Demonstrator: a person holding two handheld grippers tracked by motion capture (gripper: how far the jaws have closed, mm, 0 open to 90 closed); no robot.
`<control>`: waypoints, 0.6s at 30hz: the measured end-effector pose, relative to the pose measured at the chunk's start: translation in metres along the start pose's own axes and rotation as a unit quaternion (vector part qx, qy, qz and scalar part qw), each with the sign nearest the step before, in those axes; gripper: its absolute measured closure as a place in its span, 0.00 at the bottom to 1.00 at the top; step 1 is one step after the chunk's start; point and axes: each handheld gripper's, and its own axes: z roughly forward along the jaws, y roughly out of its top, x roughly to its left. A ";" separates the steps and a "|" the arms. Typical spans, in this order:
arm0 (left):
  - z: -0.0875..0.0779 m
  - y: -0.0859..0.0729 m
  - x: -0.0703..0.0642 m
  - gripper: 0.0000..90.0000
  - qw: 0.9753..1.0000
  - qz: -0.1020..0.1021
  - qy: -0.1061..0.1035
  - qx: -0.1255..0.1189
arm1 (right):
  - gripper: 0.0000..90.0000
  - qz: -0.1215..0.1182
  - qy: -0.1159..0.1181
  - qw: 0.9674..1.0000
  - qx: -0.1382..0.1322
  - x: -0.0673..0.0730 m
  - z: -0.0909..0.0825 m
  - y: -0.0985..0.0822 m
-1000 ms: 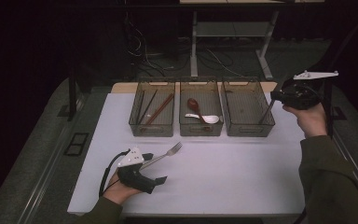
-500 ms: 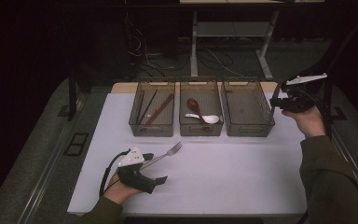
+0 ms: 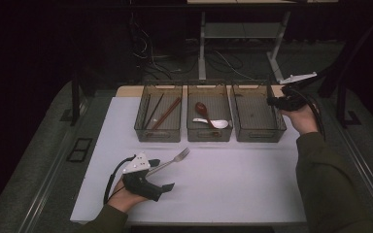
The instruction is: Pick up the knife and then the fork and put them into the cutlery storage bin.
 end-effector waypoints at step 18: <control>-0.001 0.000 0.000 0.00 1.000 0.001 -0.001 -0.001 | 0.95 -0.008 0.001 0.997 0.080 0.004 0.055 0.008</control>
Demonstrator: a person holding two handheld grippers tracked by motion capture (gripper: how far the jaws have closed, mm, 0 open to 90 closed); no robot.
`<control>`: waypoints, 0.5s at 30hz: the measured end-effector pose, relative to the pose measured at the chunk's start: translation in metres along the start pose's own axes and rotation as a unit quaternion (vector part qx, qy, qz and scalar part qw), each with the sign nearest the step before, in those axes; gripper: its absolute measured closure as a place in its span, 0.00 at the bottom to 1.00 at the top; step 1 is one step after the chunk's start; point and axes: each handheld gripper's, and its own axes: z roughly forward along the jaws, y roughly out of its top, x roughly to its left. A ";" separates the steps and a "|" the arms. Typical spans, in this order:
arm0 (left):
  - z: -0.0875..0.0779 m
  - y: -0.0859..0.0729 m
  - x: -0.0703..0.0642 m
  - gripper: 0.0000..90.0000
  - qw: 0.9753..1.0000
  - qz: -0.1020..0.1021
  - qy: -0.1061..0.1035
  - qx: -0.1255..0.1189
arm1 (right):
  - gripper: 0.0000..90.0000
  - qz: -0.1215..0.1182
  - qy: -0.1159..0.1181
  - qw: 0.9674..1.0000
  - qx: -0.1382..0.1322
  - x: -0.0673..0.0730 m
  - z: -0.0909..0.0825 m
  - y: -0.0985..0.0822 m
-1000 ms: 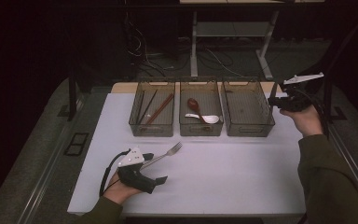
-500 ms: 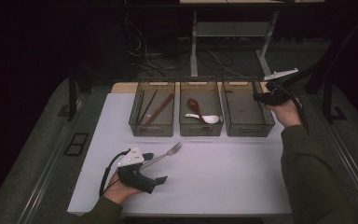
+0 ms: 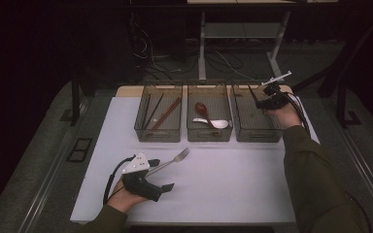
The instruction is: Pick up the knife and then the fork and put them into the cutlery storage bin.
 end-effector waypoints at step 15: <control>0.000 0.000 0.000 0.00 1.000 -0.002 0.001 -0.002 | 0.49 0.031 0.052 0.997 -0.052 0.008 -0.021 -0.007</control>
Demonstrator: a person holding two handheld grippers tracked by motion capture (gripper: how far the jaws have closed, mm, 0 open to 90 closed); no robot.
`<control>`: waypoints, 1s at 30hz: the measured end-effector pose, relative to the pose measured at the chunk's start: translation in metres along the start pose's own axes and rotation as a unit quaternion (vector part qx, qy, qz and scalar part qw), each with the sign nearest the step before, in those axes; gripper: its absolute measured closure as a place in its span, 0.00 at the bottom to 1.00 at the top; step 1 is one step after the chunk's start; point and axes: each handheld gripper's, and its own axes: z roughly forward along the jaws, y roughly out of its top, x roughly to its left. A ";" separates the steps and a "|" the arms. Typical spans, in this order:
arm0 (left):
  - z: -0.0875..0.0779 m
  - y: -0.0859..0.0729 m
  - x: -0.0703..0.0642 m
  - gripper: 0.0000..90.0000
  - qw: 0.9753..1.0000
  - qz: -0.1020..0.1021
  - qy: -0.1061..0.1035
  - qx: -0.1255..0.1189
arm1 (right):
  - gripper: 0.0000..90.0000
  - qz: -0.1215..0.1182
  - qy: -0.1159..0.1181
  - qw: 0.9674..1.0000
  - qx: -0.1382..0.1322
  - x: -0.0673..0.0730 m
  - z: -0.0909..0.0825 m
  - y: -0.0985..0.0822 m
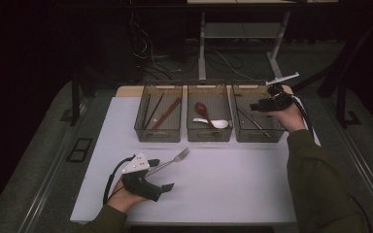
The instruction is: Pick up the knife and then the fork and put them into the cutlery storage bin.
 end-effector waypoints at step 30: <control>-0.002 0.002 0.003 0.03 1.000 -0.003 0.006 0.008 | 0.16 -0.045 0.067 0.992 -0.098 0.082 -0.072 -0.078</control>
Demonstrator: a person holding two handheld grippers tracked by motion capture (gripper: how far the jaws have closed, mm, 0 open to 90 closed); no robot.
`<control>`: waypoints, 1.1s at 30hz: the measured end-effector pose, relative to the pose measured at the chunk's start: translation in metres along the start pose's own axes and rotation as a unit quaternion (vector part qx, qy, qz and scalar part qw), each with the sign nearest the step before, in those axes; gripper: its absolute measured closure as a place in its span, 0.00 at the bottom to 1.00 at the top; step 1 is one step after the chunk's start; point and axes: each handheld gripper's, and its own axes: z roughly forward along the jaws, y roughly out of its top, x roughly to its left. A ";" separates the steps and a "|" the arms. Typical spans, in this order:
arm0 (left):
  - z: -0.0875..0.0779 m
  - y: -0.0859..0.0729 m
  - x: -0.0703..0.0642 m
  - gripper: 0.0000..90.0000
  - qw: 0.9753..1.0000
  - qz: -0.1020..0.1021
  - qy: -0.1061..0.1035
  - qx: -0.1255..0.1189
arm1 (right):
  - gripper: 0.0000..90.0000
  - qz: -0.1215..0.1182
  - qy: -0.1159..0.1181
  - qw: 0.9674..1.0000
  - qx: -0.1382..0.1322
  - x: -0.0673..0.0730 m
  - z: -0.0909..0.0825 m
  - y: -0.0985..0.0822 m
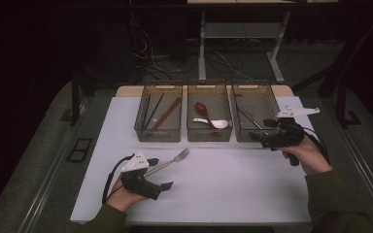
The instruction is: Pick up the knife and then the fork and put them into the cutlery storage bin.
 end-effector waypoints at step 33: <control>-0.003 0.007 0.039 0.63 0.999 -0.010 0.031 0.042 | 0.16 0.009 0.016 1.000 0.018 0.037 -0.010 -0.103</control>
